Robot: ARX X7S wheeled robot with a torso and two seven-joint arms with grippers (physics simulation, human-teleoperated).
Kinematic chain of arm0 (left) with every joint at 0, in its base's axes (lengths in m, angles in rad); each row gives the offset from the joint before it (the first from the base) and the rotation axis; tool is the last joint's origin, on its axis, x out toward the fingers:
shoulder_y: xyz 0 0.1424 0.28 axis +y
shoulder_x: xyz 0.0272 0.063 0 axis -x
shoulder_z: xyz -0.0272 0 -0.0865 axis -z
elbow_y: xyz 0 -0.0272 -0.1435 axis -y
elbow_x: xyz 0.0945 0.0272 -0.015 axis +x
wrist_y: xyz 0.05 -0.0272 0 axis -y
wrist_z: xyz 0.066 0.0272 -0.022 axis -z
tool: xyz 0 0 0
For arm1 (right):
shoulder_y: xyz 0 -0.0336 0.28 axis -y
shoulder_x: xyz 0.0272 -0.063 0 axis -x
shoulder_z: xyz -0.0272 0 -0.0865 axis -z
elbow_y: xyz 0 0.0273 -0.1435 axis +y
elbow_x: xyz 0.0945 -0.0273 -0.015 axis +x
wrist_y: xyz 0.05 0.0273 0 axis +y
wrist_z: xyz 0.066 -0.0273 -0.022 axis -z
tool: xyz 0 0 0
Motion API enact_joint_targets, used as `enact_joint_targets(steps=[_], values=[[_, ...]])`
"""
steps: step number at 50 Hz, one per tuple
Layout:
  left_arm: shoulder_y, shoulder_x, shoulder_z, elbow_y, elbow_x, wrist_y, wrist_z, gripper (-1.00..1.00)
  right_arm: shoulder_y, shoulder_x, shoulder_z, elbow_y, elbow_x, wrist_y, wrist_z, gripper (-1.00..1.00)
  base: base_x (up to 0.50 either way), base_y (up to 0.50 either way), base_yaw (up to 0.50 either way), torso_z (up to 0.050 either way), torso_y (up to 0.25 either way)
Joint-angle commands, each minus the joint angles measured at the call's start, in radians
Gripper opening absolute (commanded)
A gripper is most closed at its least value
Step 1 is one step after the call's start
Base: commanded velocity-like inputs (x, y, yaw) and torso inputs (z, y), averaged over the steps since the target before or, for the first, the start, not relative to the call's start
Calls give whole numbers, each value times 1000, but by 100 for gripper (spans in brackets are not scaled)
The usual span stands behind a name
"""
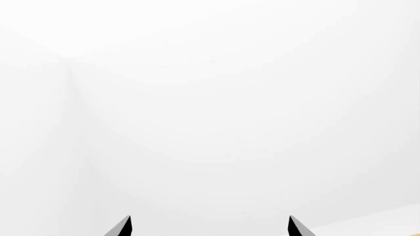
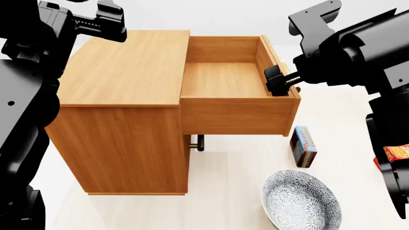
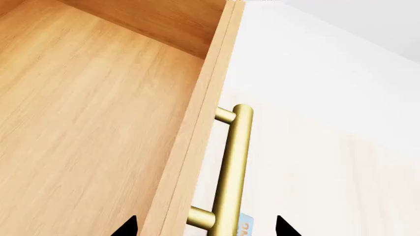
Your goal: Put the chocolate pudding in the top drawer of the cabinet and close it.
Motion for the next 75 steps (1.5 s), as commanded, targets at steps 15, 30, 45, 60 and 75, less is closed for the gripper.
enact_joint_targets(steps=[15, 30, 45, 60, 75], values=[[-1, -6, 6, -1, -3, 4, -2, 100, 46, 78, 31, -41, 49, 50, 42, 100, -9, -4, -10, 1, 10], [-2, -11, 13, -1, -4, 9, -2, 100, 137, 90, 214, -38, 89, 25, 96, 100, -13, -5, -15, 4, 17], [-2, -15, 18, -2, -5, 14, -2, 100, 164, 80, 315, -30, 116, -24, 124, 100, -3, -1, -4, 1, 6], [-3, -15, 18, -2, -7, 12, -7, 100, 133, 118, 385, -40, 124, -54, 168, 100, 0, 0, 0, 0, 0], [-6, -19, 25, -1, -8, 3, -11, 100, -40, 192, 513, -131, 175, -38, 245, 100, 0, 0, 0, 0, 0]])
